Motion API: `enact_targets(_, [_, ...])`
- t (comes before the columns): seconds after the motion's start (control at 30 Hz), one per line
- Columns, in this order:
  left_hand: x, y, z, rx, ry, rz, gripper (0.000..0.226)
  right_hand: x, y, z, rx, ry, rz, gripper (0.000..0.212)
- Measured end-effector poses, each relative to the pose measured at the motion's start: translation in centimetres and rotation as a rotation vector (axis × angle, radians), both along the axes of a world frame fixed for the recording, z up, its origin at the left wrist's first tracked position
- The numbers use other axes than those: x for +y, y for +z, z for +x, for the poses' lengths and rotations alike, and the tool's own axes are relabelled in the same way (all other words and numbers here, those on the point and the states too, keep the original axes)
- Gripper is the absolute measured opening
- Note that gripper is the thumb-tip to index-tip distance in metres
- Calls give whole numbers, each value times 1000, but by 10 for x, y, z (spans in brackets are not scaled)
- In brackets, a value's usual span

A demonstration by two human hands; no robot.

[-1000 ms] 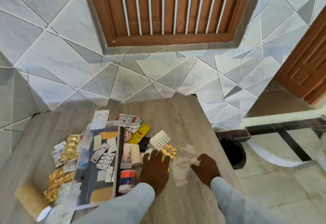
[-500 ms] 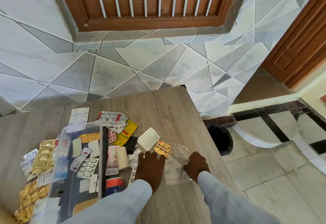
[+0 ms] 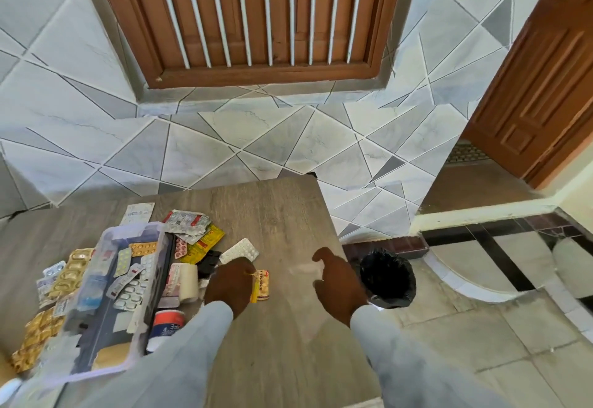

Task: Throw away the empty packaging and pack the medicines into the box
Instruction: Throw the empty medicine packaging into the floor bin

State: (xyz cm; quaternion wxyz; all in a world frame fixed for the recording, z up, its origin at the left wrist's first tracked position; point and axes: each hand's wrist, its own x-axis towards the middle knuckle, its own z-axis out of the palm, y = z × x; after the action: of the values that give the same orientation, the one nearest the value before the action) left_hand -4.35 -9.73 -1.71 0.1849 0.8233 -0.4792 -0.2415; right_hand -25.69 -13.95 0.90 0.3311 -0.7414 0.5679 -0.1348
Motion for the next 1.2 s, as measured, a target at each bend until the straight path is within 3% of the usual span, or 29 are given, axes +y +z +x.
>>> enact_targets(0.13, [-3, 23, -62, 494, 216, -254, 30, 4, 12, -72, -295, -118, -7, 48])
enact_targets(0.2, [-5, 32, -107, 749, 254, -304, 30, 5, 22, -117, -382, -194, 29, 42])
enact_targets(0.27, [-10, 37, -153, 923, 248, -294, 27, 6, 34, -163, -443, -272, 64, 23])
enact_targets(0.43, [-35, 40, -253, 1233, 147, -188, 28, -4, 47, -251, -547, -423, 111, 35])
enact_targets(0.57, [-64, 31, -307, 1226, 26, -82, 26, -29, 30, -296, -573, -560, 195, 24])
enact_targets(0.67, [-91, 17, -326, 1141, 27, -31, 22, -56, 11, -321, -482, -637, 196, 17])
enact_targets(0.83, [-158, -21, -345, 1045, 143, 25, 25, -115, -14, -346, -288, -579, 248, 14])
enact_targets(0.93, [-198, -43, -357, 1010, 210, 83, 25, -159, -16, -357, -38, -496, 183, 10])
enact_targets(1.2, [-274, -68, -357, 906, 291, 103, 35, -261, -39, -350, 60, -528, 219, 16])
